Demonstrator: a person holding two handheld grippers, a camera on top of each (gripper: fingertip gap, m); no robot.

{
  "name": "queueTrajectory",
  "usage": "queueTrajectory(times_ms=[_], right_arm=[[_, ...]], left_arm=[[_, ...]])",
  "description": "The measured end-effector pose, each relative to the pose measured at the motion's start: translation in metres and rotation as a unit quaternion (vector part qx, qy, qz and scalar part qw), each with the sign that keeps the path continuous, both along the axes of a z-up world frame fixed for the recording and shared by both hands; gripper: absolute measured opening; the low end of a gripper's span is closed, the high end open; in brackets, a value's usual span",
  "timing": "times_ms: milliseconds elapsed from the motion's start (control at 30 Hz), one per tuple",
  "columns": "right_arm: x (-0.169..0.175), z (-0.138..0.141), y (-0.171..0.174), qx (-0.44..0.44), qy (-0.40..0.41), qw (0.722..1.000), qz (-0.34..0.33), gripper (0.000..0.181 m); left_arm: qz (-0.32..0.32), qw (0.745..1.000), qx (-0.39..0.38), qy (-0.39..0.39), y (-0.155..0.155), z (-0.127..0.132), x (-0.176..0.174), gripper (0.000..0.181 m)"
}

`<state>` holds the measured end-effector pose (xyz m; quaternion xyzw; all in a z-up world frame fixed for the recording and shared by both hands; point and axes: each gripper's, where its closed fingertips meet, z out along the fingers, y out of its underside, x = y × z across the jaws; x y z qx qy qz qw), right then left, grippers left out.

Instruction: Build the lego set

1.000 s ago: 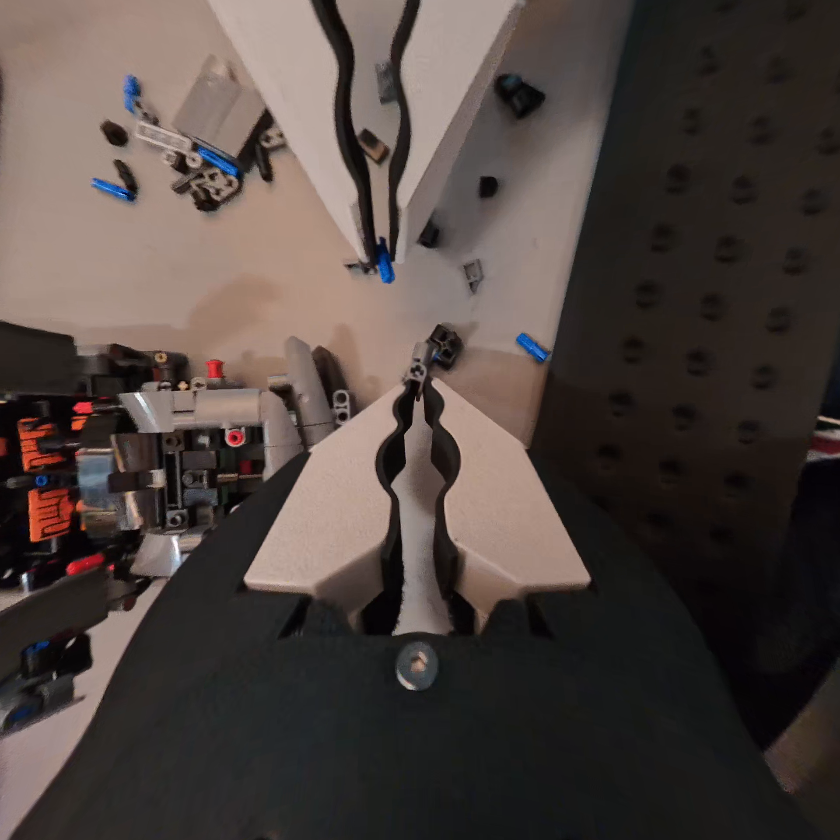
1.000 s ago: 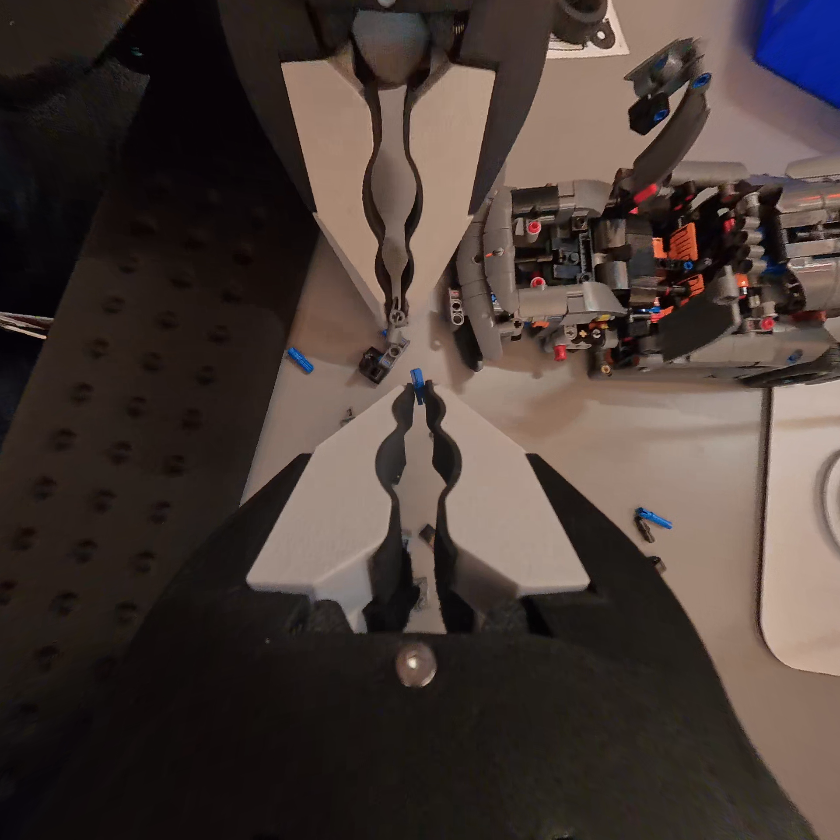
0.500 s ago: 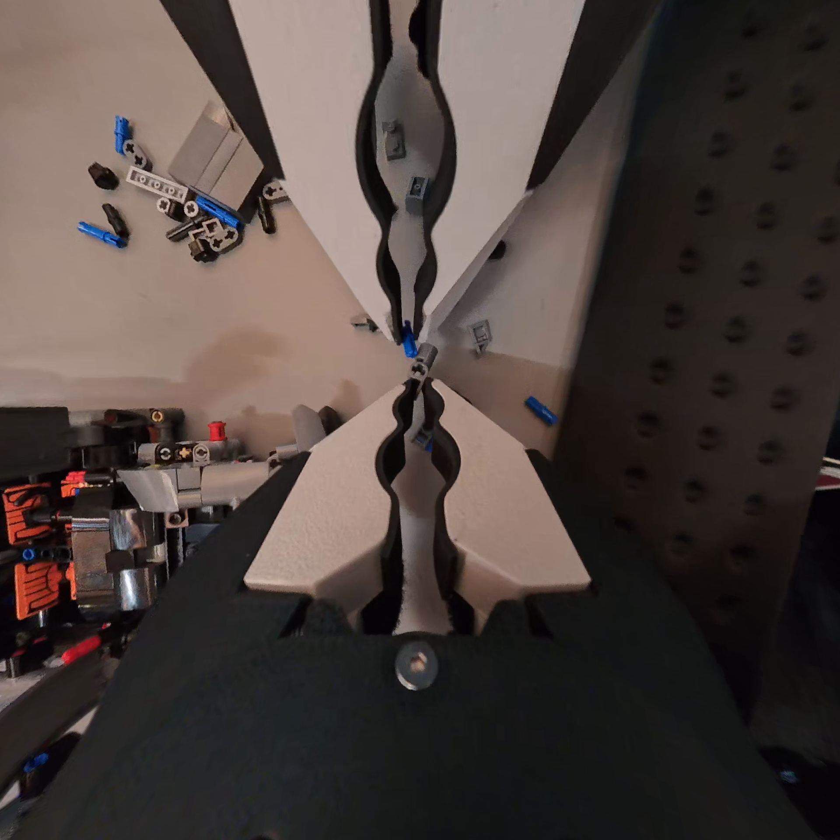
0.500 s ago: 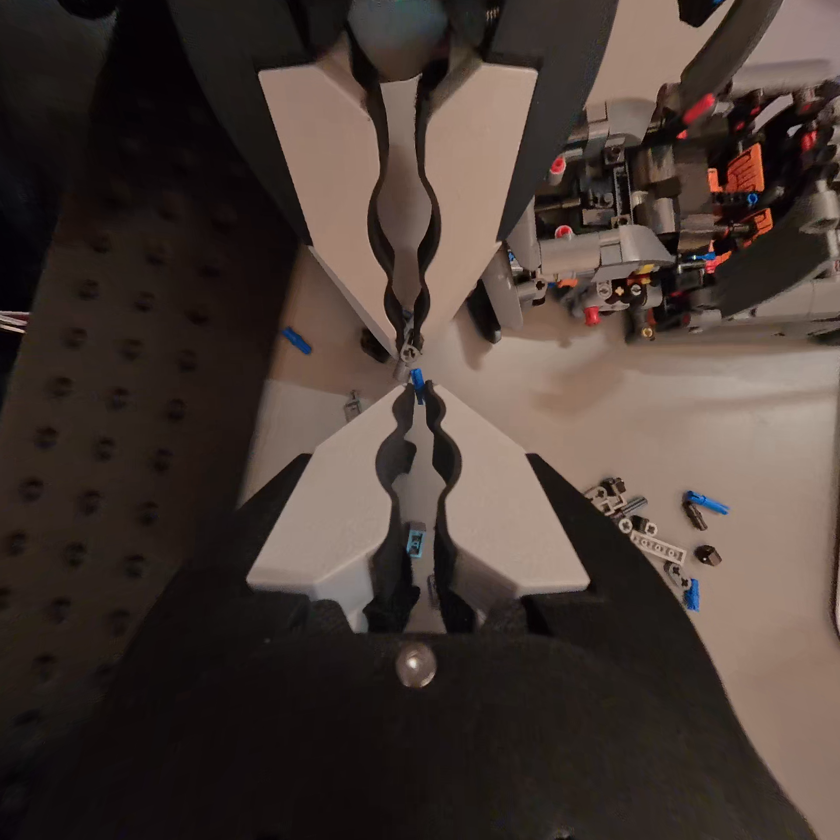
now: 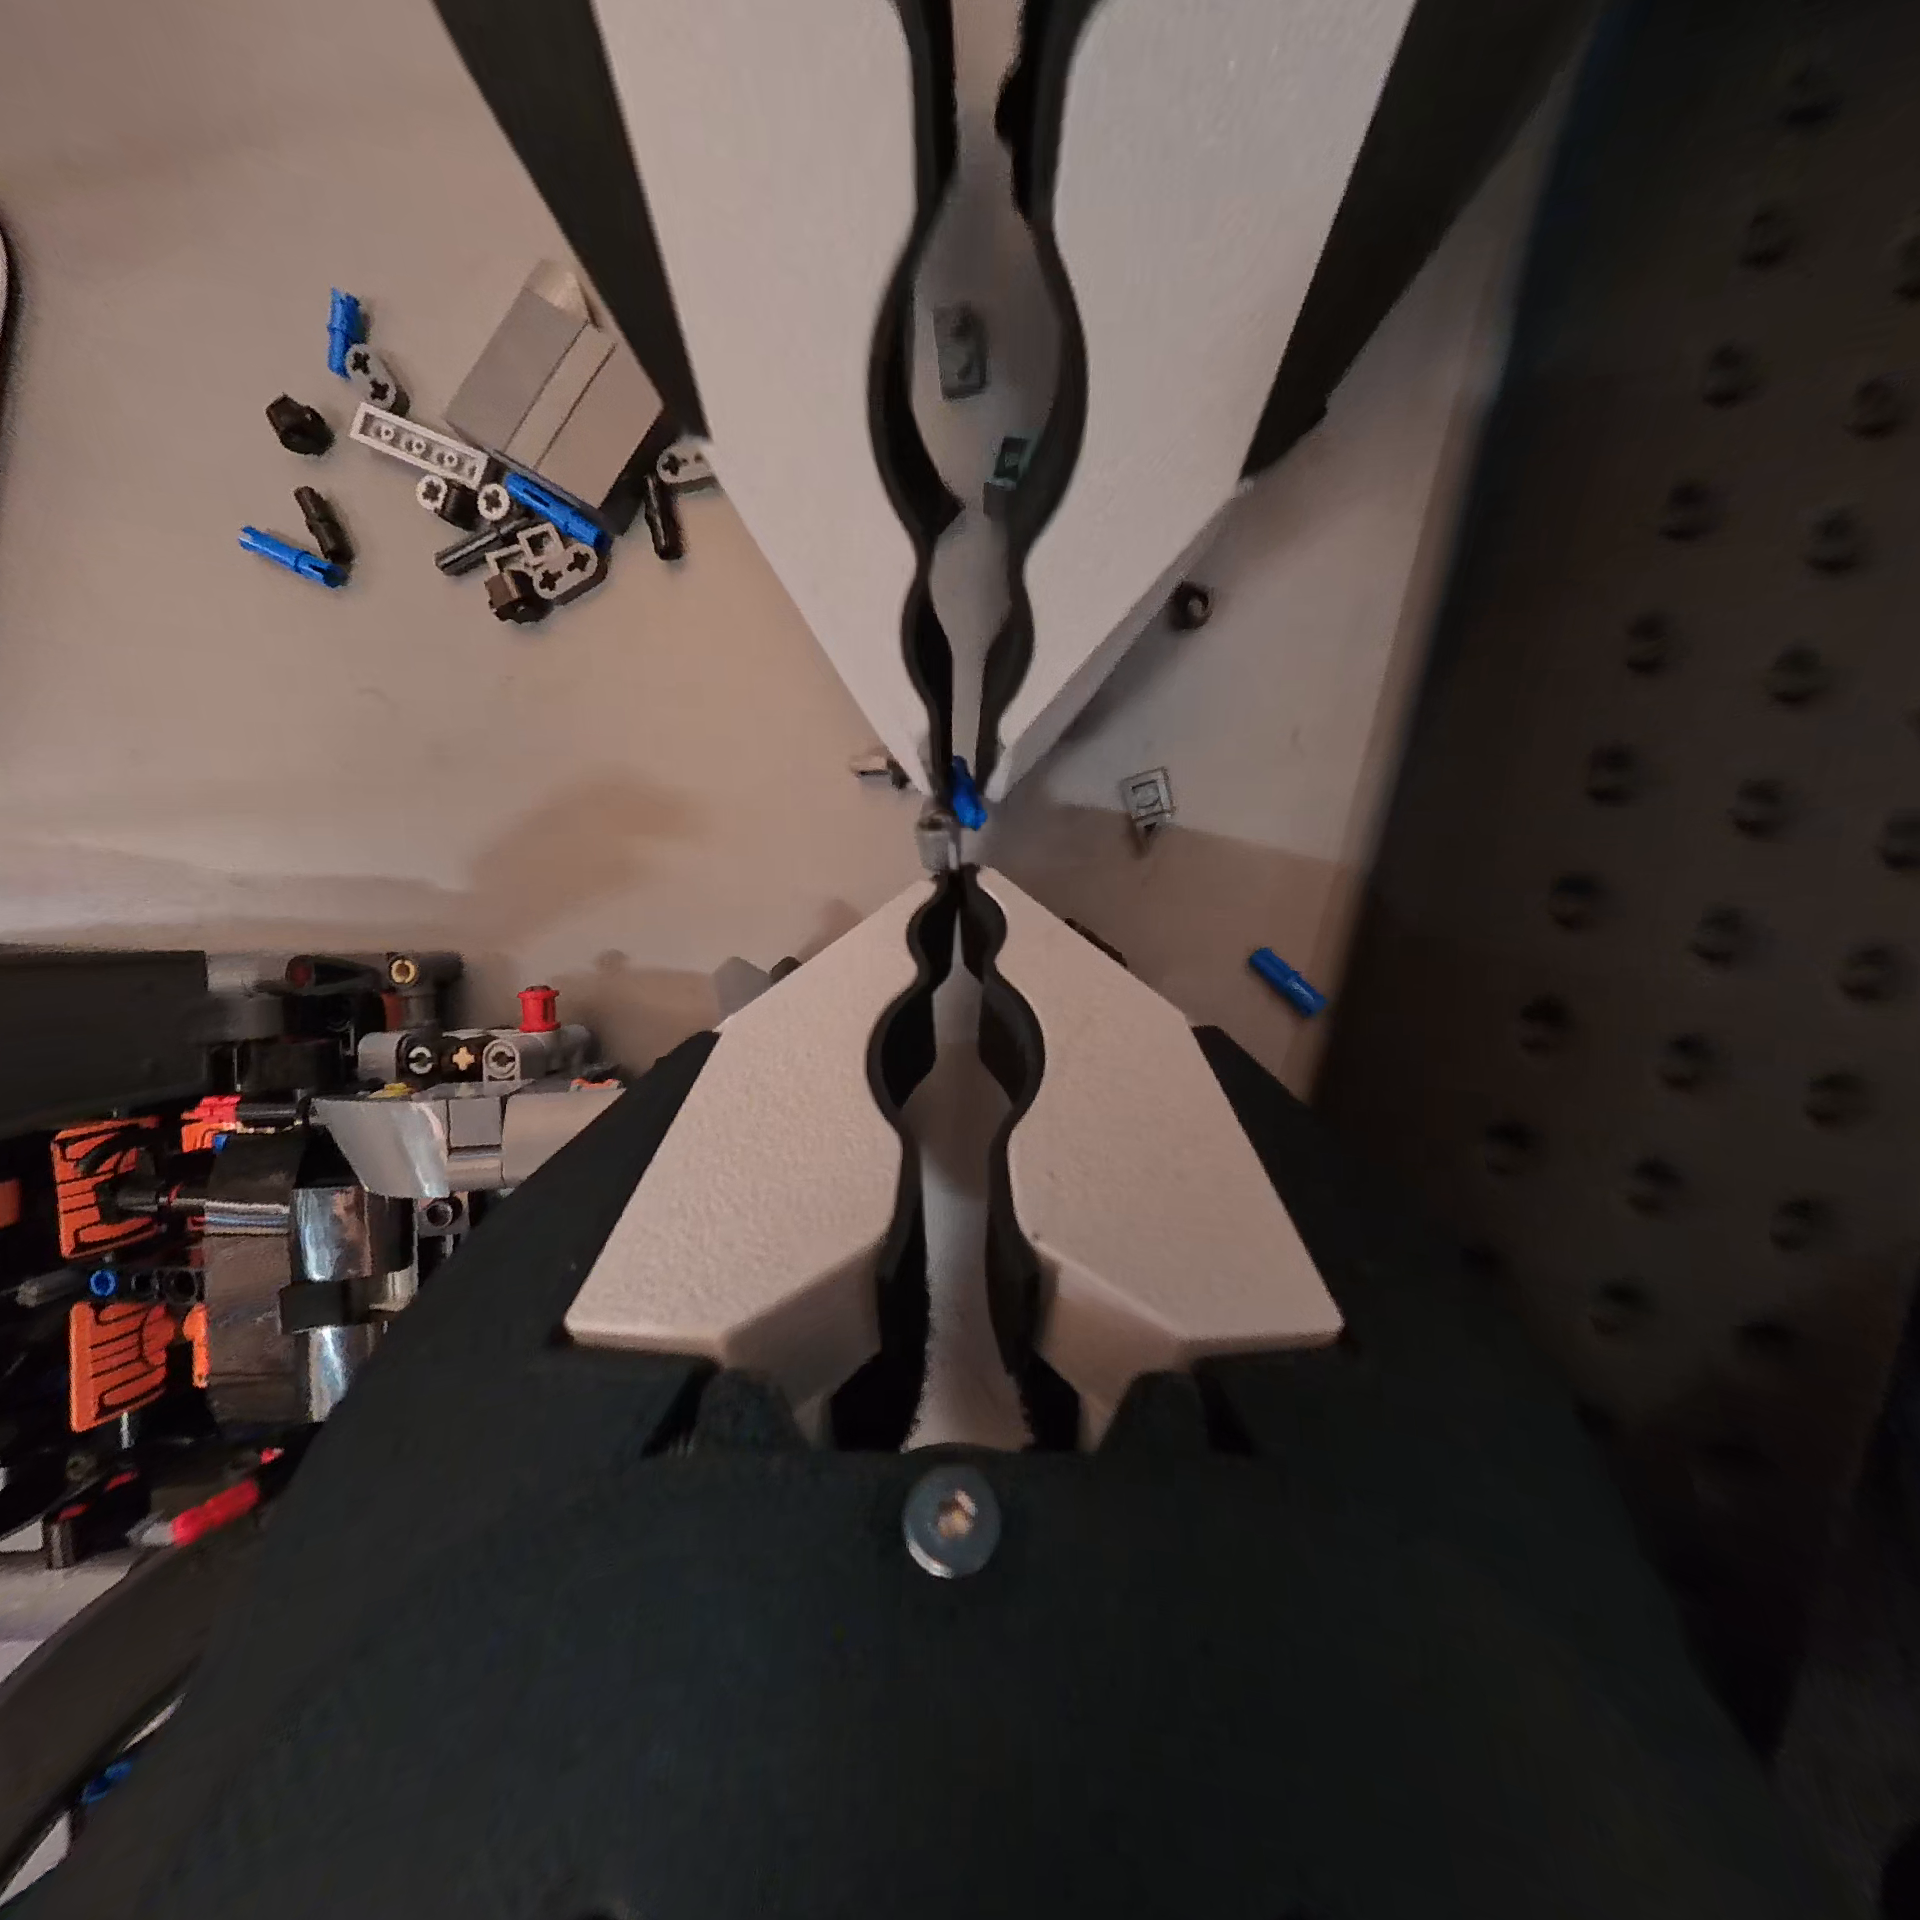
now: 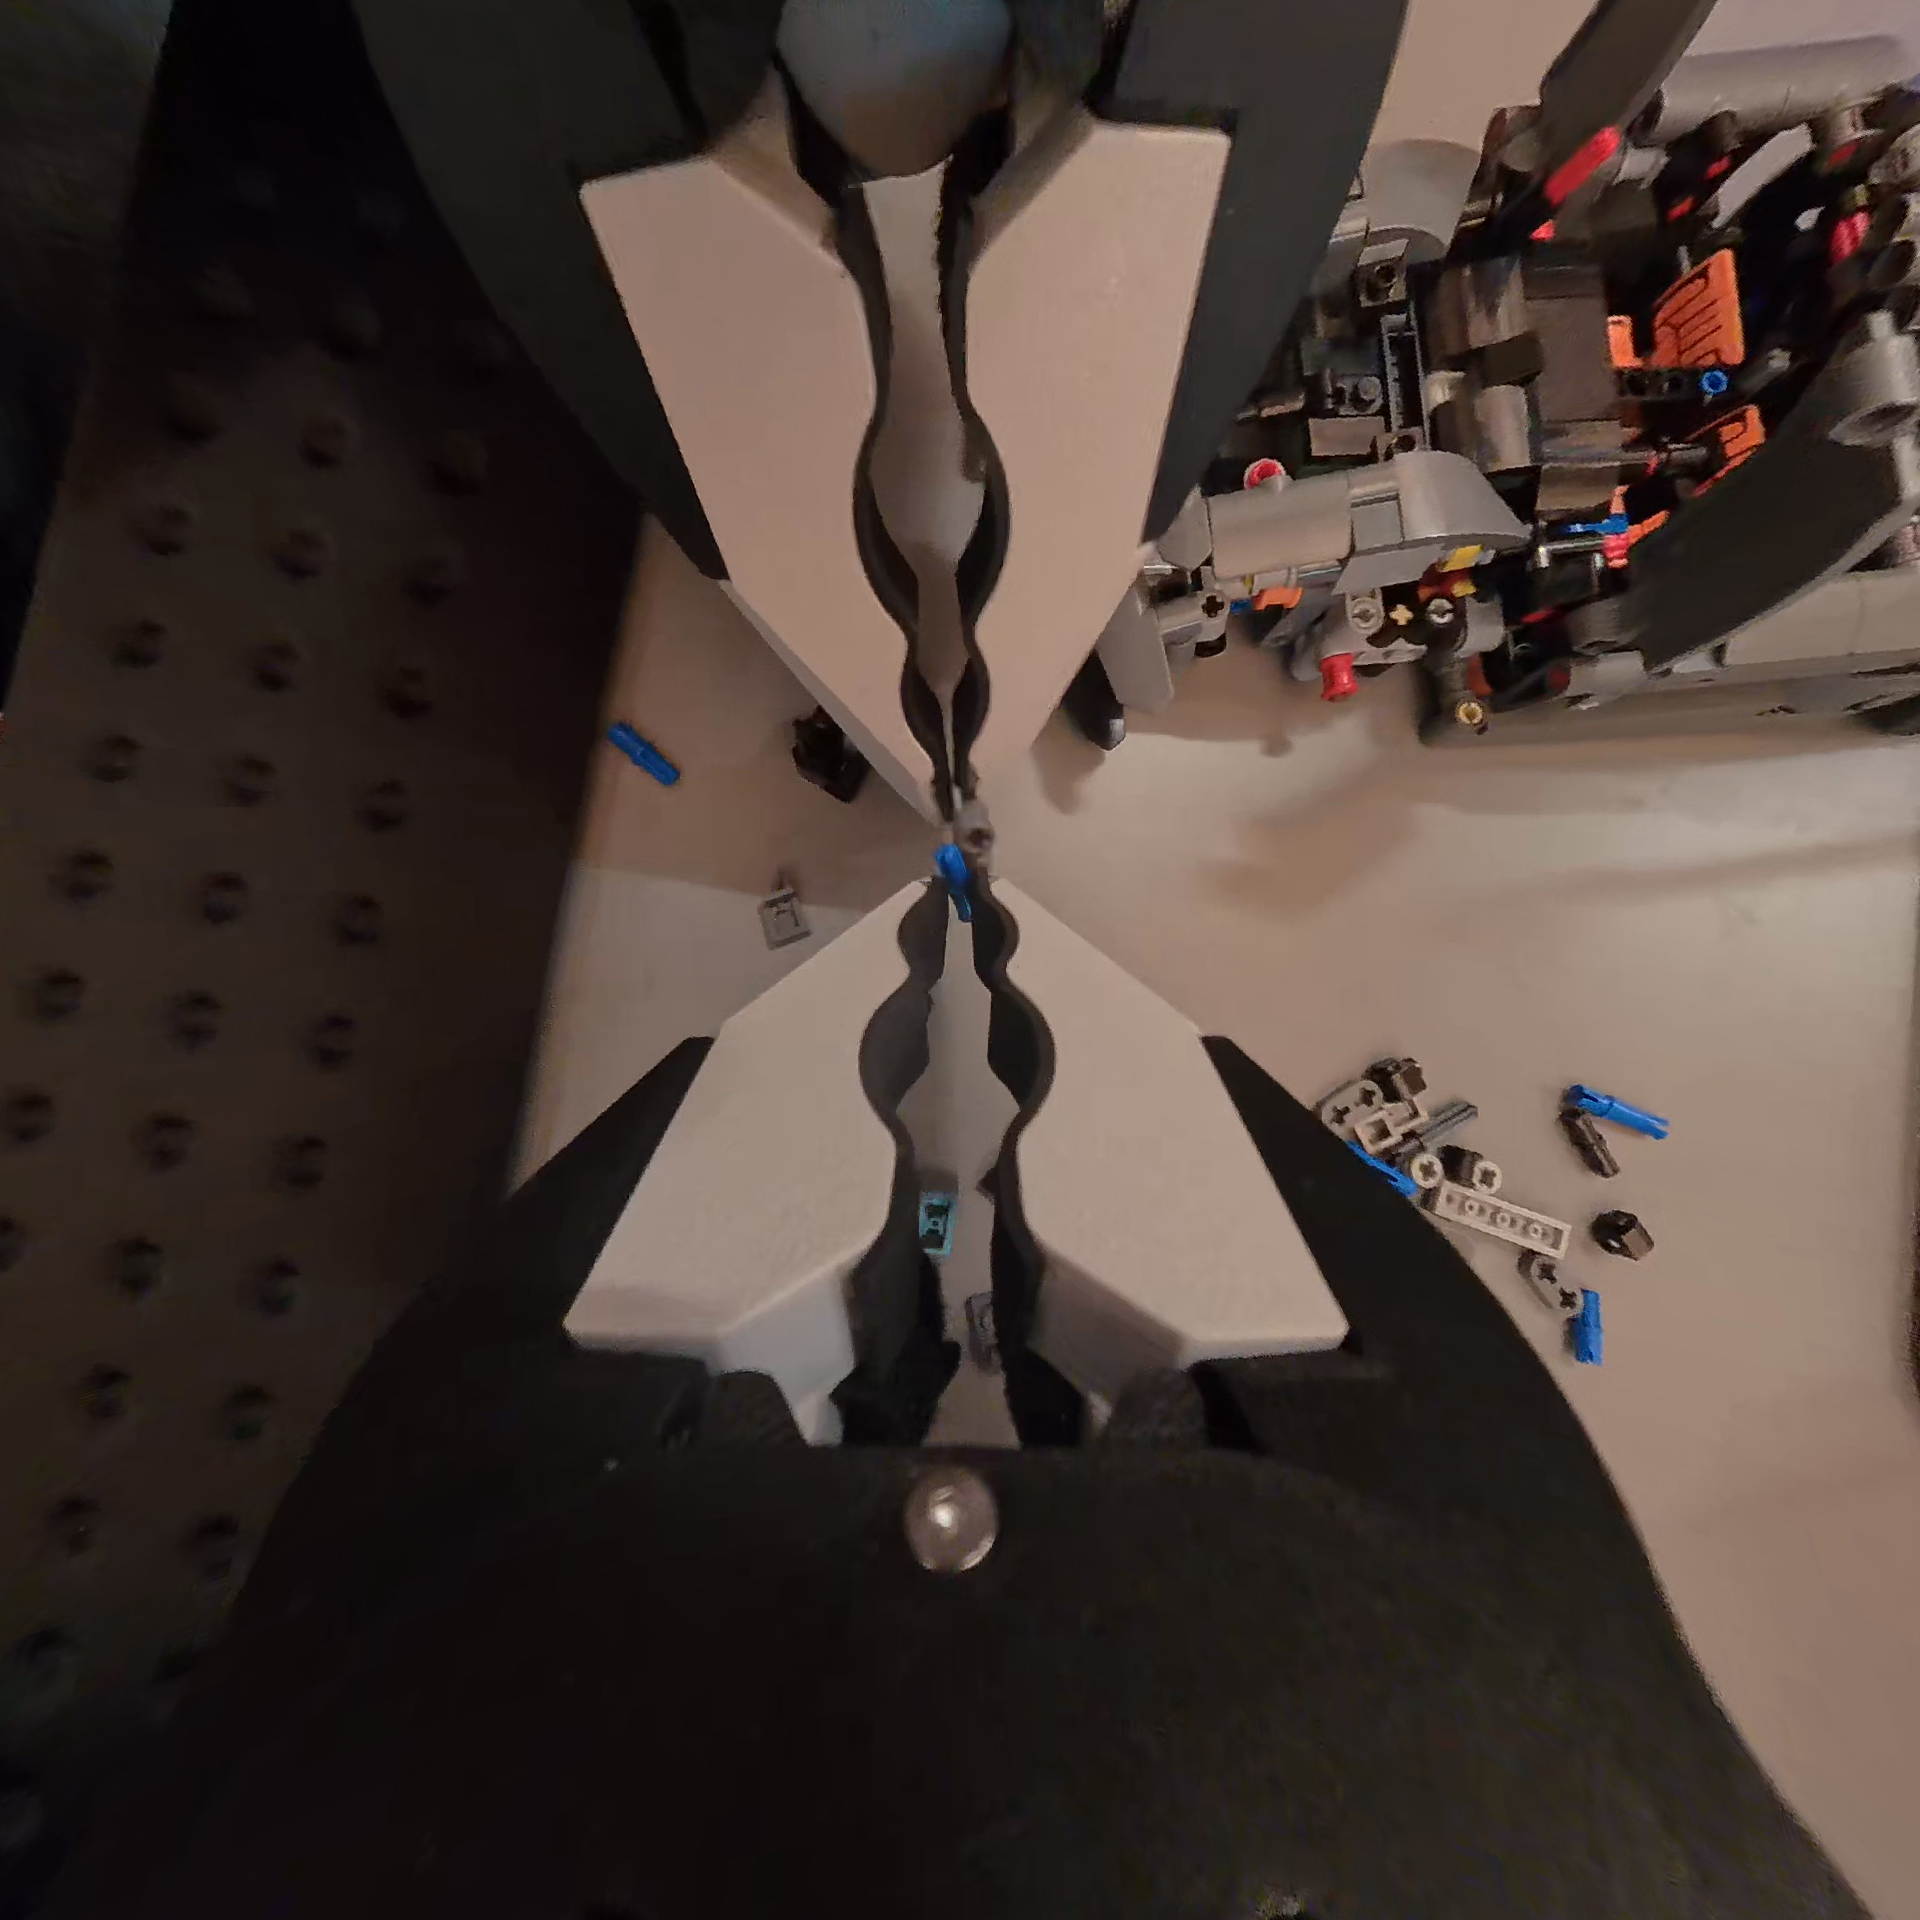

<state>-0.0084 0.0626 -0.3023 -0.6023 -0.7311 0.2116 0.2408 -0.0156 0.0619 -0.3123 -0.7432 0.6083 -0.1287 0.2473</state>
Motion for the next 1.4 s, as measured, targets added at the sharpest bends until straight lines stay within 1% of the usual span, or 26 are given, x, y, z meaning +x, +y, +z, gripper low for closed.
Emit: queueTrajectory(times_ms=[67,167,233,400,467,600,667,733,767,800,867,967,1067,1133,1200,1300,1400], right_arm=[[0.0,-0.005,0.002,0.004,-0.008,1.0,-0.004,0.002],[-0.001,-0.006,0.001,-0.009,-0.003,1.0,-0.004,0.002],[0.001,-0.009,0.004,-0.007,-0.009,1.0,-0.009,0.002],[0.004,-0.015,0.002,-0.024,-0.021,0.999,-0.008,0.002],[0.006,-0.013,0.004,-0.026,-0.017,0.999,-0.012,0.002],[0.006,-0.001,0.006,-0.037,0.016,0.999,-0.013,0.002],[0.005,0.001,0.005,-0.039,0.023,0.999,-0.011,0.002],[0.005,0.002,0.004,-0.04,0.027,0.999,-0.009,0.002],[0.004,0.003,0.004,-0.042,0.028,0.999,-0.009,0.002],[0.004,0.004,0.003,-0.044,0.03,0.999,-0.01,0.002],[0.005,0.004,0.004,-0.051,0.03,0.998,-0.012,0.002],[0.006,0.005,0.004,-0.06,0.032,0.998,-0.014,0.002],[0.007,0.005,0.006,-0.063,0.033,0.997,-0.02,0.002],[0.007,0.007,0.005,-0.068,0.037,0.997,-0.02,0.002],[0.005,0.011,0.003,-0.074,0.046,0.996,-0.016,0.002],[0.005,0.01,0.003,-0.081,0.044,0.996,-0.02,0.002],[0.007,0.016,0.005,-0.095,0.056,0.994,-0.026,0.002]], left_arm=[[0.001,1.0,-0.006,-0.007,-0.001,0.001,0.001,0.0],[0.001,1.0,0.005,0.008,0.002,-0.002,-0.002,0.0],[-0.004,1.0,-0.007,-0.008,-0.002,0.0,0.002,0.0],[-0.007,1.0,-0.006,0.003,-0.002,-0.006,0.002,0.0],[-0.007,1.0,0.007,0.013,0.0,-0.007,0.0,0.0],[-0.005,1.0,0.016,-0.006,0.003,-0.001,0.005,0.0],[-0.002,0.999,0.021,-0.028,0.005,0.006,0.009,0.001],[-0.004,0.998,0.054,-0.026,0.009,0.011,0.009,0.003],[-0.011,0.997,0.07,-0.025,0.009,0.014,0.01,0.007],[-0.023,0.996,0.082,-0.019,0.007,0.015,0.012,0.006],[-0.04,0.99,0.134,0.006,0.01,0.015,0.011,0.008],[-0.06,0.981,0.184,0.029,0.01,0.018,0.012,0.009],[-0.081,0.975,0.206,0.03,0.007,0.019,0.015,0.012],[-0.084,0.971,0.221,0.04,0.009,0.019,0.015,0.015],[-0.092,0.966,0.24,0.037,0.009,0.022,0.018,0.015],[-0.105,0.958,0.263,0.048,0.008,0.022,0.019,0.011],[-0.107,0.953,0.279,0.047,0.008,0.027,0.02,0.006]])
